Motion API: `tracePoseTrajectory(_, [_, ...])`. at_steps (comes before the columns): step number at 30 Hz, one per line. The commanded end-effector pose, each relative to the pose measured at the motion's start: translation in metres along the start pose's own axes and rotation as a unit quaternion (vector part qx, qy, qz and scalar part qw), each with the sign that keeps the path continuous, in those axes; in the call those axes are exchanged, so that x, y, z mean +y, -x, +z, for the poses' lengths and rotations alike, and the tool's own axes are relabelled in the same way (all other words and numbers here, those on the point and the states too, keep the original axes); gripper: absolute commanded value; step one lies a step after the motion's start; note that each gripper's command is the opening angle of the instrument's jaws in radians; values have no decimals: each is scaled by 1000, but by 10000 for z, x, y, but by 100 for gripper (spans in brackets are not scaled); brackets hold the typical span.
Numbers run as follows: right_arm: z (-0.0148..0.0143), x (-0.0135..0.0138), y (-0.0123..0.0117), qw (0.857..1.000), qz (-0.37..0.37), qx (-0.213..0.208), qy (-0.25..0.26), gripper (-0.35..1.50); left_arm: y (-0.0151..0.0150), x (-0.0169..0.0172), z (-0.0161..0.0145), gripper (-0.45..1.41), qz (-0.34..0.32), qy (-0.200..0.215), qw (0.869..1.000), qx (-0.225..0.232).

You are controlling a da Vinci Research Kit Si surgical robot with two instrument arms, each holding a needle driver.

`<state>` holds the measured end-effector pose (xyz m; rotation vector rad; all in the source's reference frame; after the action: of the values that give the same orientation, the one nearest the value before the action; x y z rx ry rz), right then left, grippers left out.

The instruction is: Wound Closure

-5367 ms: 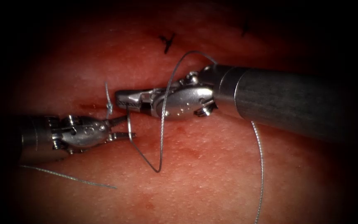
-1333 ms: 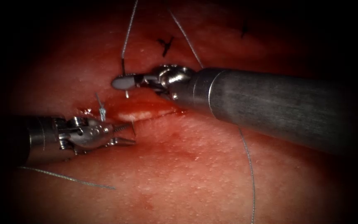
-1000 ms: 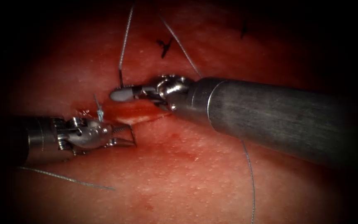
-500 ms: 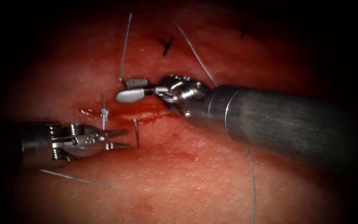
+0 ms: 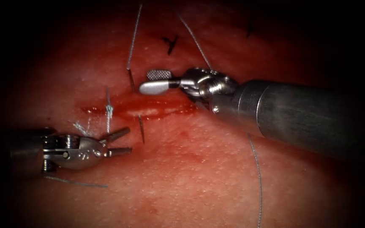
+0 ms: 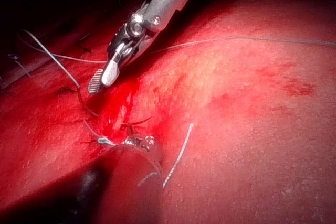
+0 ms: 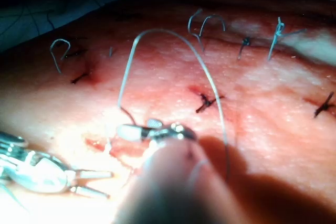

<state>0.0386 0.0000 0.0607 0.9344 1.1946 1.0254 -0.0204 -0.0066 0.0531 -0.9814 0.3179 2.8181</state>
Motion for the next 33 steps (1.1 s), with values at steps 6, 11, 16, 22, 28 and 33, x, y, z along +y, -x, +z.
tracePoseTrajectory(6, [5,9,-8,1000,-9,8,-3,121,-14,-5,24,39,34,-24,999,9])
tracePoseTrajectory(11, [4,10,-8,1000,-15,9,-3,120,-13,-11,33,39,65,-31,997,10])
tracePoseTrajectory(16, [5,10,-8,1000,-21,15,-5,116,-3,-21,41,37,78,-31,996,10])
tracePoseTrajectory(22, [7,10,-6,1000,-24,16,-4,115,9,-34,50,36,104,-37,994,13])
tracePoseTrajectory(28, [10,12,-5,1000,-26,16,-3,111,8,-36,53,19,112,-56,992,21])
tracePoseTrajectory(33, [9,14,-4,1000,-27,16,-3,109,3,-29,46,-45,109,-68,991,25])
